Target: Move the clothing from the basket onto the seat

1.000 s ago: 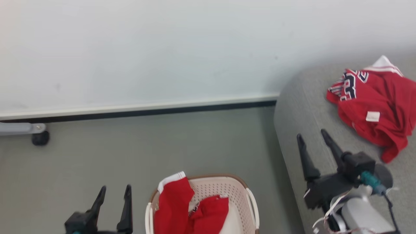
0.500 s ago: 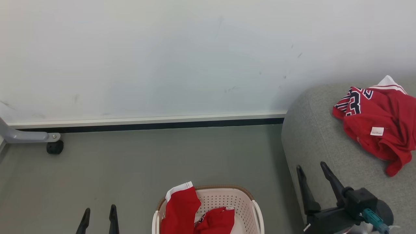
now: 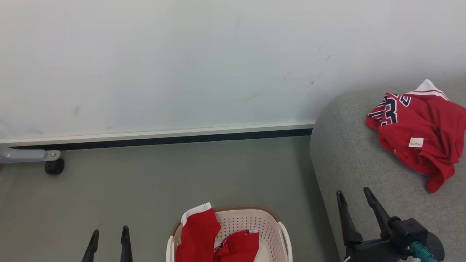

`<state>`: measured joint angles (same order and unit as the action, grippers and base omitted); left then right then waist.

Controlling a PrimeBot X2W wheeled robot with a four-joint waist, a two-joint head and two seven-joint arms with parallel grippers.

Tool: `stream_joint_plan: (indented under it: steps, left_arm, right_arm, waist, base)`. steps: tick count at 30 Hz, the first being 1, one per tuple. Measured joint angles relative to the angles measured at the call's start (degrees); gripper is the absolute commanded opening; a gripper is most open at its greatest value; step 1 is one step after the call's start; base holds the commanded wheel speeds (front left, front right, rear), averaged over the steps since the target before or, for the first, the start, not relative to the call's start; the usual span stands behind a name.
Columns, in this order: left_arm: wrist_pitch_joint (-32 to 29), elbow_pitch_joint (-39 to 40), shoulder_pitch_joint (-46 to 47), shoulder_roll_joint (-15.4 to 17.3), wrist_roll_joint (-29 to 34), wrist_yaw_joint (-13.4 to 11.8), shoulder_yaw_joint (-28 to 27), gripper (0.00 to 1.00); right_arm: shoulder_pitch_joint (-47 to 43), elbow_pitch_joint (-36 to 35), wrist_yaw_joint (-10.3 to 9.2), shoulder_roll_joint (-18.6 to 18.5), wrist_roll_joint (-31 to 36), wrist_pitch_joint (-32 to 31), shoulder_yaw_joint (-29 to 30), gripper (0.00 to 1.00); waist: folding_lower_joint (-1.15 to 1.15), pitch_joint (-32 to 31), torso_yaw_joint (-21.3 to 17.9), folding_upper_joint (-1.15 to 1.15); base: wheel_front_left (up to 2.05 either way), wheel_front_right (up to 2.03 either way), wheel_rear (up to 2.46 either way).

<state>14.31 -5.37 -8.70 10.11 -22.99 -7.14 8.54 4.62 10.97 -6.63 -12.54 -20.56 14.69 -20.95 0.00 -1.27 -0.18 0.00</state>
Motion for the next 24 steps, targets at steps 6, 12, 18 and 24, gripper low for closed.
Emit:
stream_joint_plan:
  steps: [6, 12, 18, 24]
  left_arm:
    - [0.0, 0.3, 0.0, -0.2, 1.3, 0.0, -0.1, 1.00]
    - [0.0, 0.7, -0.1, -0.5, 1.5, 0.0, -0.2, 1.00]
    - [0.0, 1.3, -0.7, -0.8, 1.9, 0.0, -0.3, 1.00]
    - [0.0, 2.0, -1.0, -0.8, 2.5, 0.1, 0.4, 1.00]
  right_arm:
    - [-0.6, -0.5, -0.07, 0.1, 0.5, 0.0, 0.6, 1.00]
    - [-0.7, -1.0, -0.19, 0.1, 1.0, 0.0, 1.3, 1.00]
    - [-0.9, -1.5, -0.20, 0.2, 1.5, 0.0, 1.7, 1.00]
    - [-1.1, -2.3, -0.42, 0.1, 1.9, 0.0, 2.6, 1.00]
  waist:
    - [0.00, 0.1, -0.2, 0.00]
    - [0.00, 0.2, -0.2, 0.00]
    - [0.00, 0.7, -0.2, 0.00]
    - [0.00, 2.2, -0.3, 0.00]
  base:
    - [0.00, 0.00, 0.00]
    - [0.00, 0.00, 0.00]
    - [0.00, 0.00, 0.00]
    - [0.00, 0.00, 0.00]
